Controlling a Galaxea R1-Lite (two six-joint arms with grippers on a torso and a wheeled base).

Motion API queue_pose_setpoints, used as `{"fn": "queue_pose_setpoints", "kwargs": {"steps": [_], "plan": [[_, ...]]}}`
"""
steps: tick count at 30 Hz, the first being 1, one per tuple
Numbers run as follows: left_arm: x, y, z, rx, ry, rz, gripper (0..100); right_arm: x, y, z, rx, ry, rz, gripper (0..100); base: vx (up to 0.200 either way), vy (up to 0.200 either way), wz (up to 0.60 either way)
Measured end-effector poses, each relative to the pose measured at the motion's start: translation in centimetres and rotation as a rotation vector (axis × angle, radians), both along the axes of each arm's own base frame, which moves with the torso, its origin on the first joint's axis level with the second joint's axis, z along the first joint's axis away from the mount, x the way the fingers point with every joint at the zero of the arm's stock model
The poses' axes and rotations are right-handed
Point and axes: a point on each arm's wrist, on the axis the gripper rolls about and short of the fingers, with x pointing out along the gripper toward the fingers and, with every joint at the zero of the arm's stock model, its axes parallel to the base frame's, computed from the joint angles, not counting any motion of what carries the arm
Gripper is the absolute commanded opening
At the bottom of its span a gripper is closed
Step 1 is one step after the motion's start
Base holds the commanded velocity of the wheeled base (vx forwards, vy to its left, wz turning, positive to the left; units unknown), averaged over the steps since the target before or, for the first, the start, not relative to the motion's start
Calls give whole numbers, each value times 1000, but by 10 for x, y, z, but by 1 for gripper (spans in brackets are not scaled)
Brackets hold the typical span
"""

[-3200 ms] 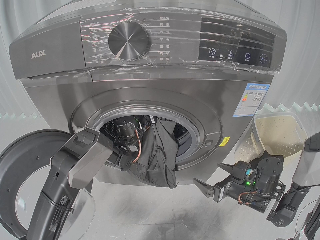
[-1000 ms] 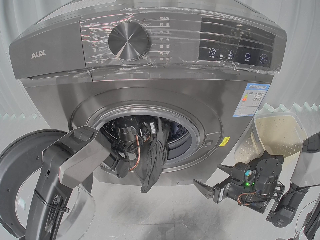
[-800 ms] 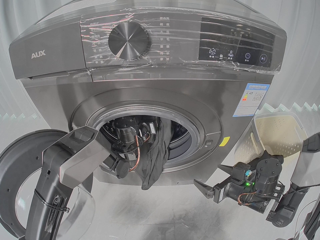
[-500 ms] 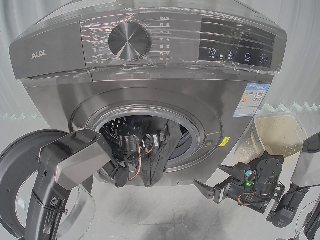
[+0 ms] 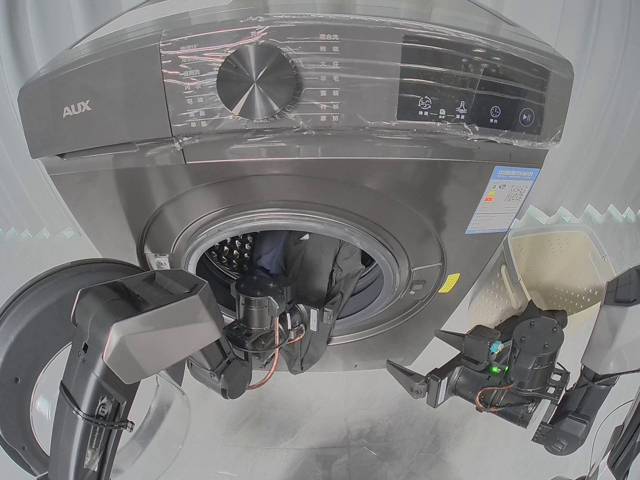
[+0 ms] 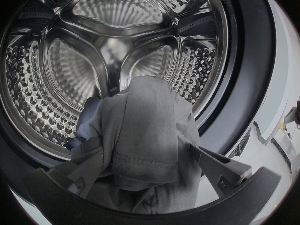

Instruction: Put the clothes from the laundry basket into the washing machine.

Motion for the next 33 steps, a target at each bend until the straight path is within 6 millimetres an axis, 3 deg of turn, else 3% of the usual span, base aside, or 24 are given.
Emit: {"fn": "queue_pose_setpoints", "kwargs": {"steps": [1, 8, 14, 19, 28, 33], "plan": [[0, 0, -2, 7, 1, 0, 0, 0, 0, 0, 0, 0, 0, 100, 0, 0, 0], [4, 2, -16, 28, 15, 1, 0, 0, 0, 0, 0, -1, 0, 100, 0, 0, 0], [11, -1, -14, 4, -5, -3, 0, 0, 0, 0, 1, 0, 2, 100, 0, 0, 0], [27, -6, 3, -52, -81, 39, 0, 0, 1, 0, 1, 0, 2, 100, 0, 0, 0], [70, -3, 56, -185, -299, 157, 0, 0, 0, 0, 0, 1, 1, 100, 0, 0, 0], [85, 8, 65, -212, -349, 208, 0, 0, 0, 0, 0, 2, -2, 100, 0, 0, 0]]}}
